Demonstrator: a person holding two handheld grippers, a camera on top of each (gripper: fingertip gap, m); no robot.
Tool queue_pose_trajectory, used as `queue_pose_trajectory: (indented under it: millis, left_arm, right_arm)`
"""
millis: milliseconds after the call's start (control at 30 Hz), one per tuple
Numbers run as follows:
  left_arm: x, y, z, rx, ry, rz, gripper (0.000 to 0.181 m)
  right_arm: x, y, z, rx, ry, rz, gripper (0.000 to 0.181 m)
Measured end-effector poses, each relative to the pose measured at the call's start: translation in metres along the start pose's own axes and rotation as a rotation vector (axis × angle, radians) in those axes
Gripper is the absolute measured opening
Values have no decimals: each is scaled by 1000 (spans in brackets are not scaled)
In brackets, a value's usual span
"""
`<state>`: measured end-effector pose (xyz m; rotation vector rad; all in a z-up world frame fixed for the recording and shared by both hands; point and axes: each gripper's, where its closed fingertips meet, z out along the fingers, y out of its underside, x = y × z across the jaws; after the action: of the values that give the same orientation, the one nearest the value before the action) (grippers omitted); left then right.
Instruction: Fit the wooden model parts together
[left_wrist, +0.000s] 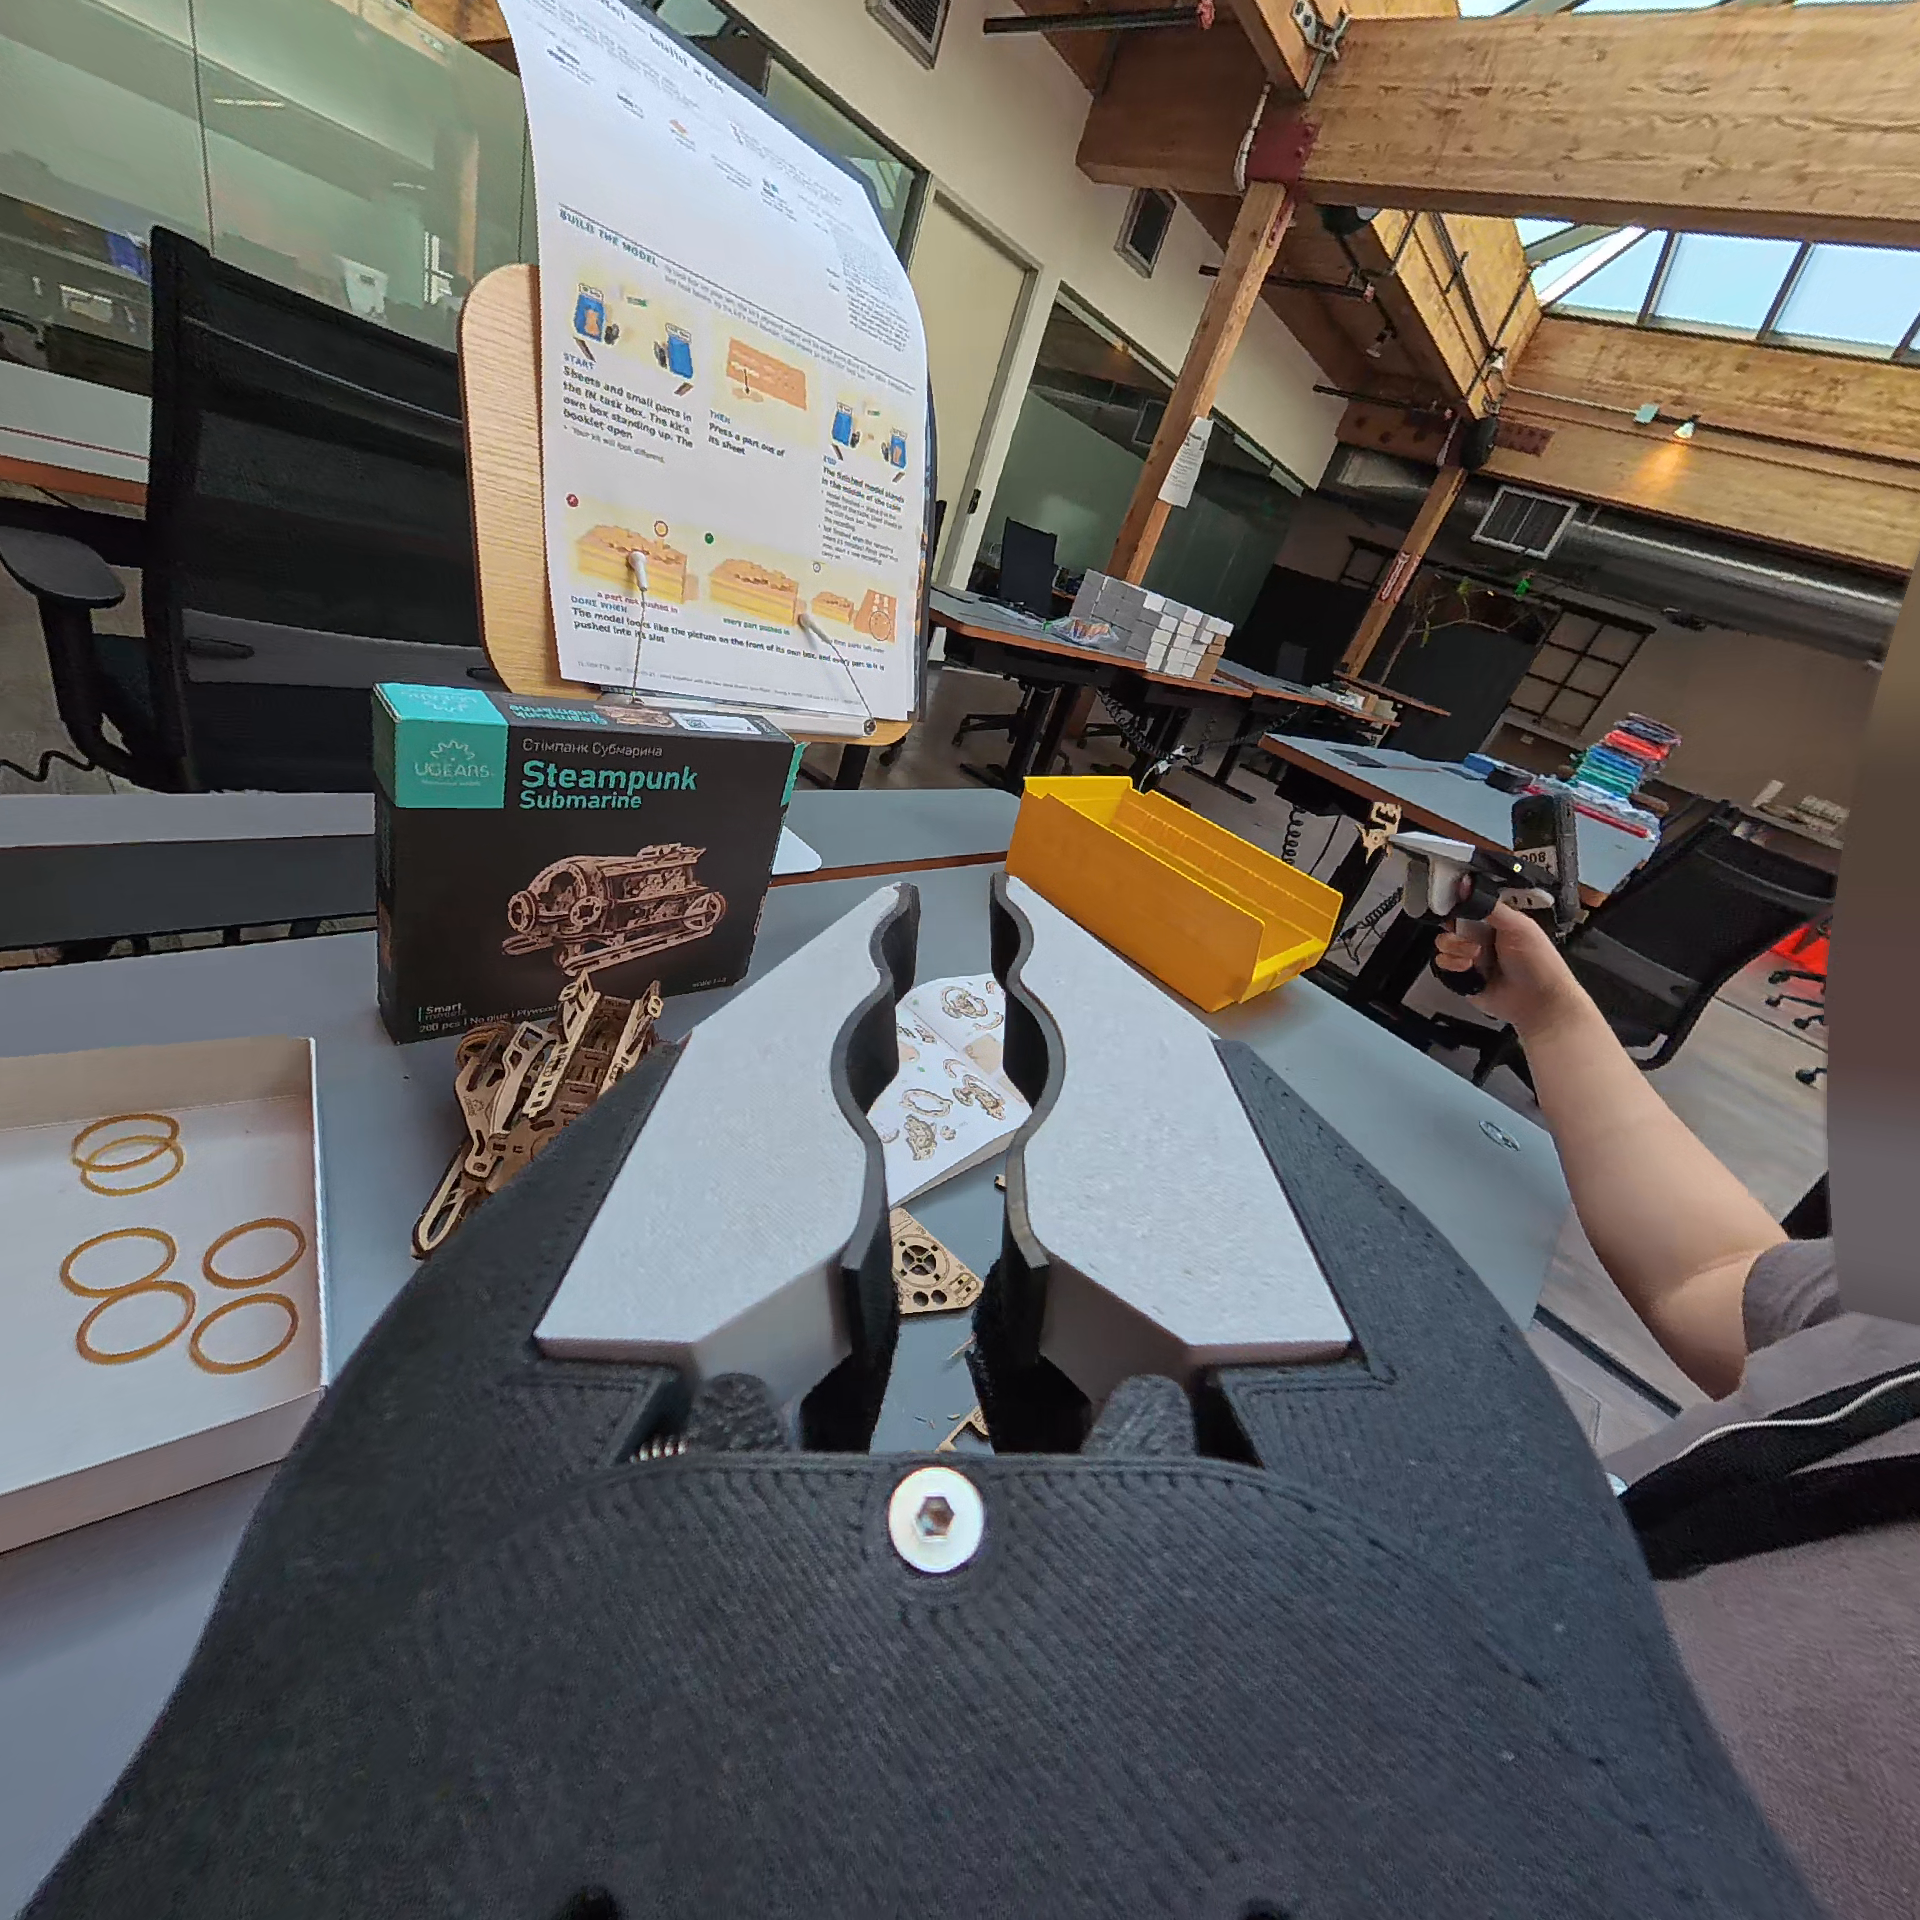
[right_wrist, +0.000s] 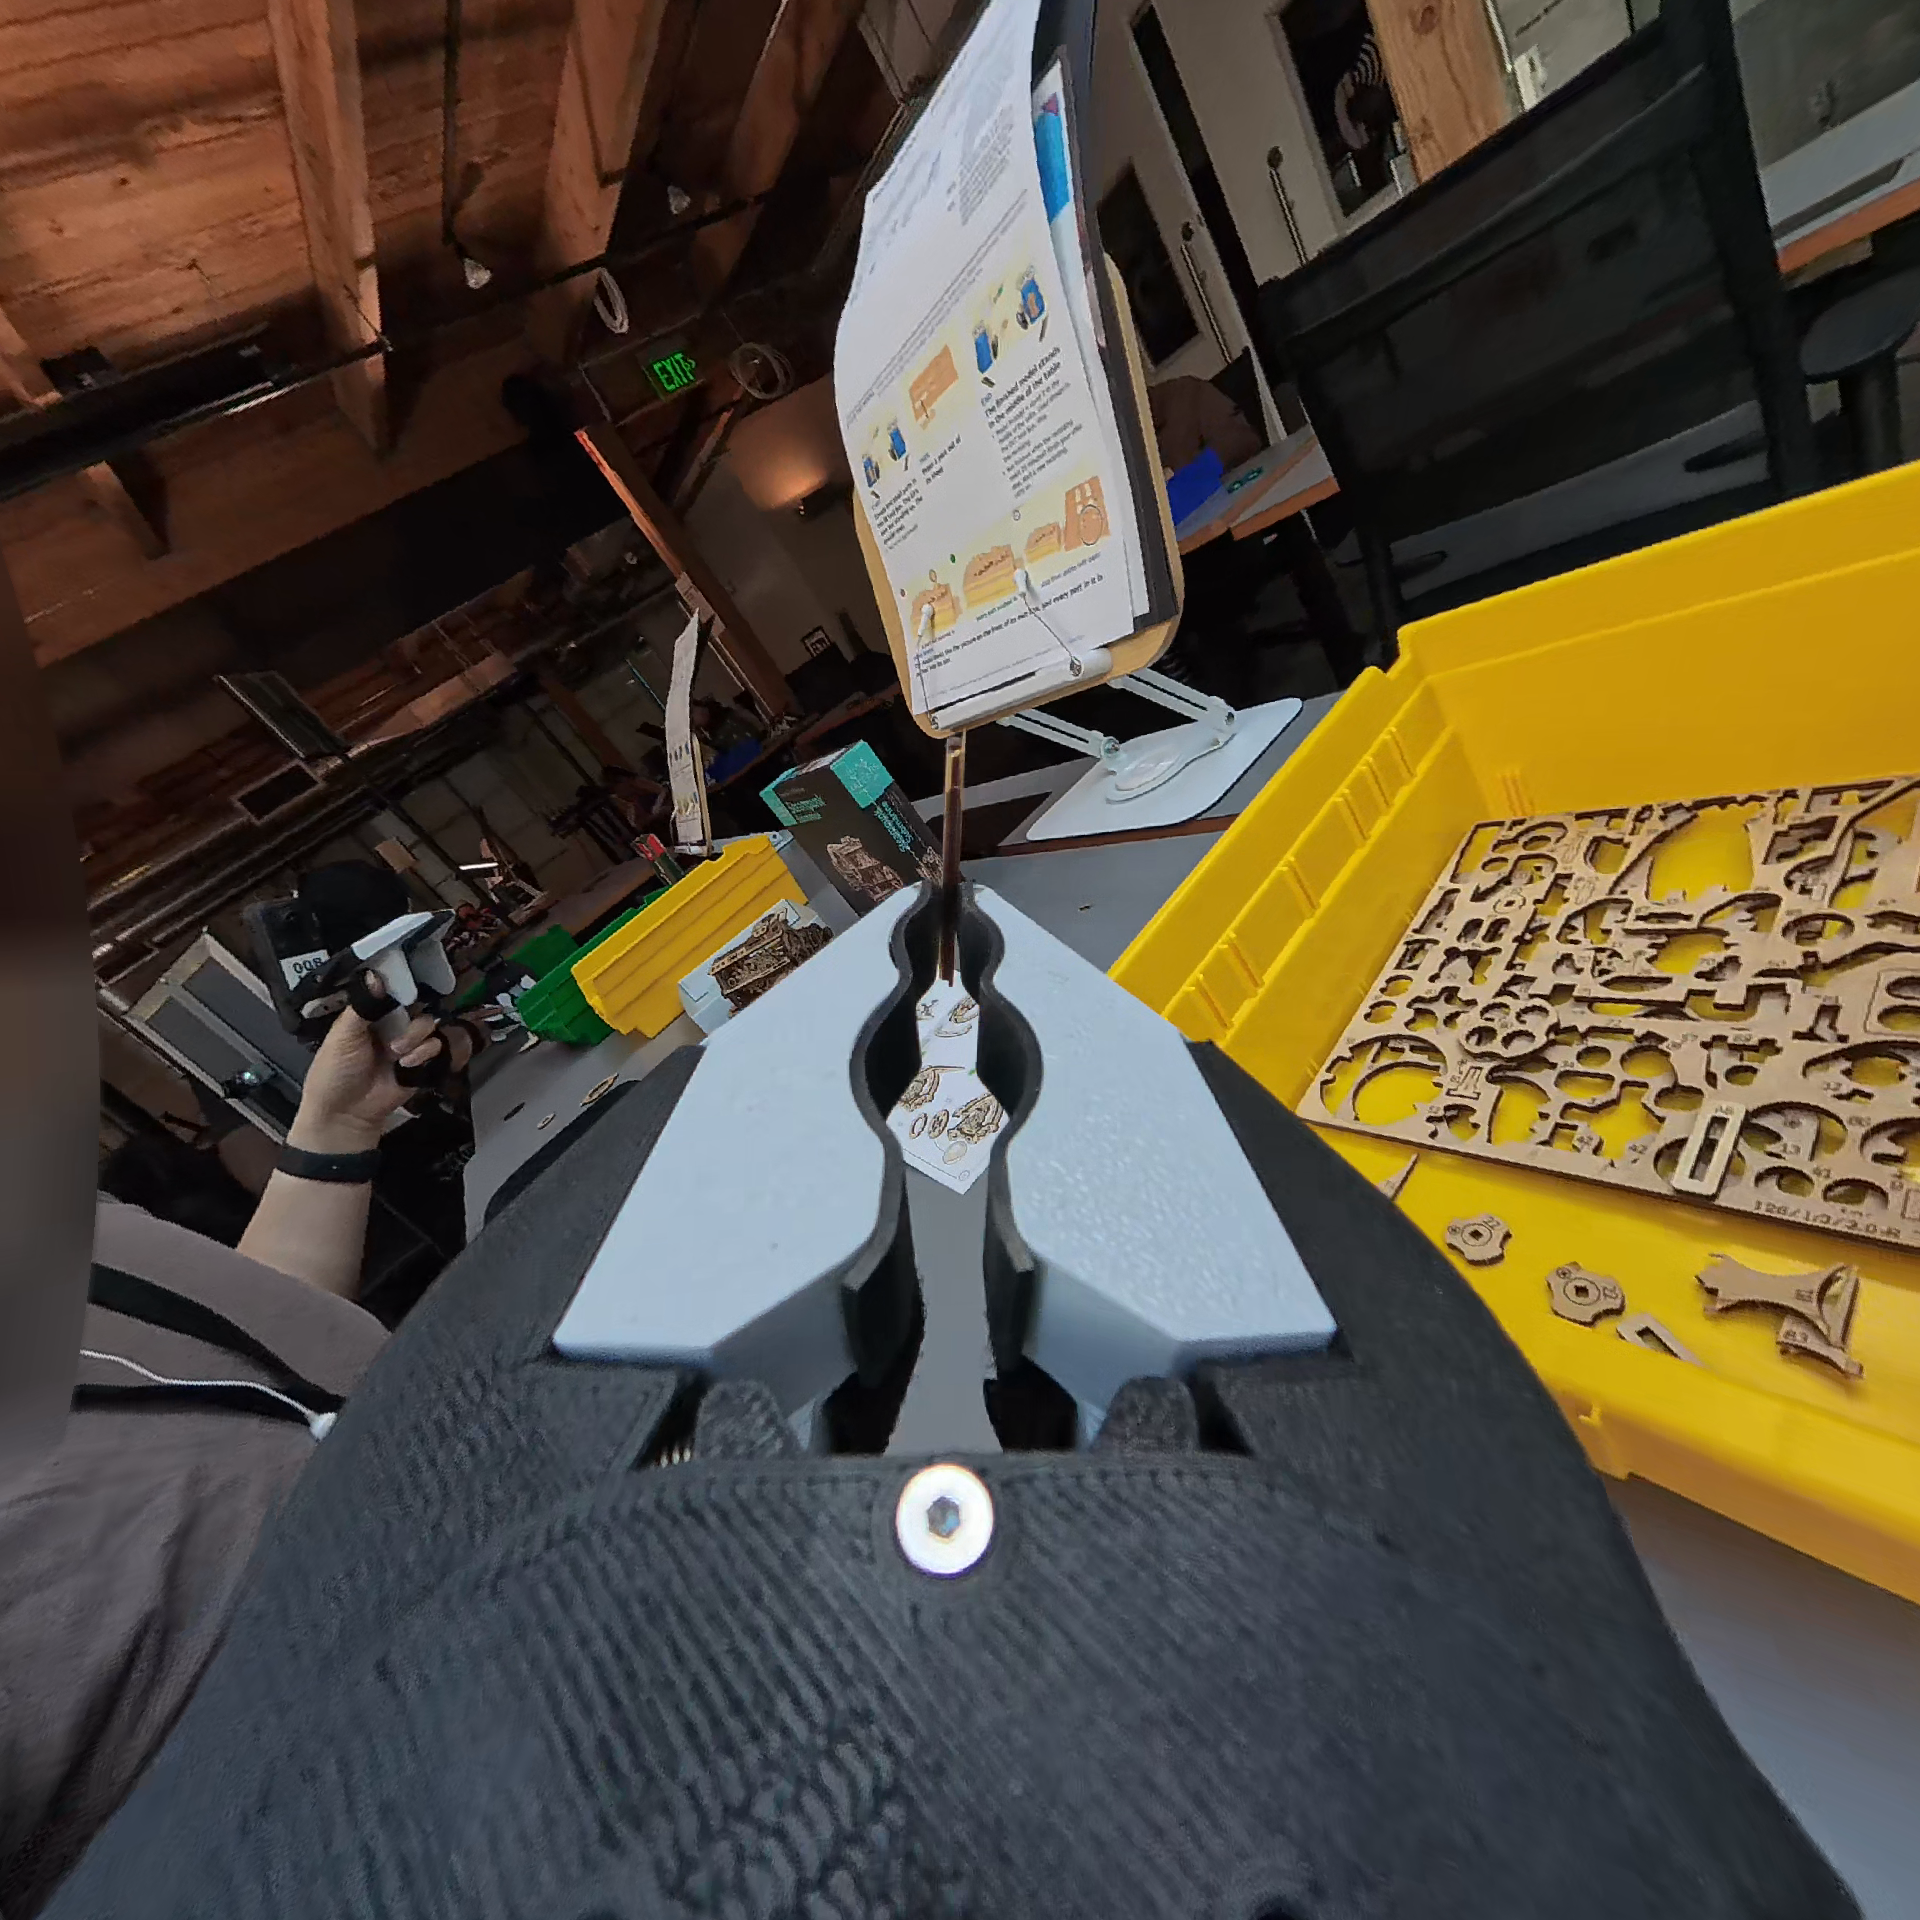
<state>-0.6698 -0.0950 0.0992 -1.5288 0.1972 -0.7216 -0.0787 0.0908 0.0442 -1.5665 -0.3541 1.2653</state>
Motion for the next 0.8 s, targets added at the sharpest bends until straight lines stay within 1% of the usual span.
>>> queue_pose_trajectory:
  millis: [133,200,367,500,567,633,667,700,767,800]
  left_arm:
    - [-1,-5,-3,-5,-24,23,12]
    - [-1,-7,-4,-11,-35,34,13]
    - [2,-13,-7,3,-41,52,14]
    - [5,-12,-7,-4,-37,54,15]
    - [6,-11,-7,-11,-37,55,15]
    - [7,-10,-8,-15,-39,59,16]
    - [7,-10,-8,-14,-41,60,16]
    - [8,-9,-8,-14,-42,60,16]
    - [9,-9,-6,-8,-32,51,21]
    - [12,-9,0,-3,-20,47,23]
  right_arm:
    - [-18,-9,-3,58,-30,-65,1]
    - [-24,-11,-2,65,-11,-67,1]
    - [-49,-7,6,32,-34,-88,1]
    - [-58,-6,12,13,-57,-79,1]
    - [-66,-9,11,27,-119,-37,1]
    - [-81,-12,9,49,-240,21,0]
    - [-85,-12,8,48,-277,40,0]
    - [-85,-9,8,36,-283,50,0]
    - [-72,3,15,-25,-224,79,0]
    - [-69,8,21,-35,-204,95,0]
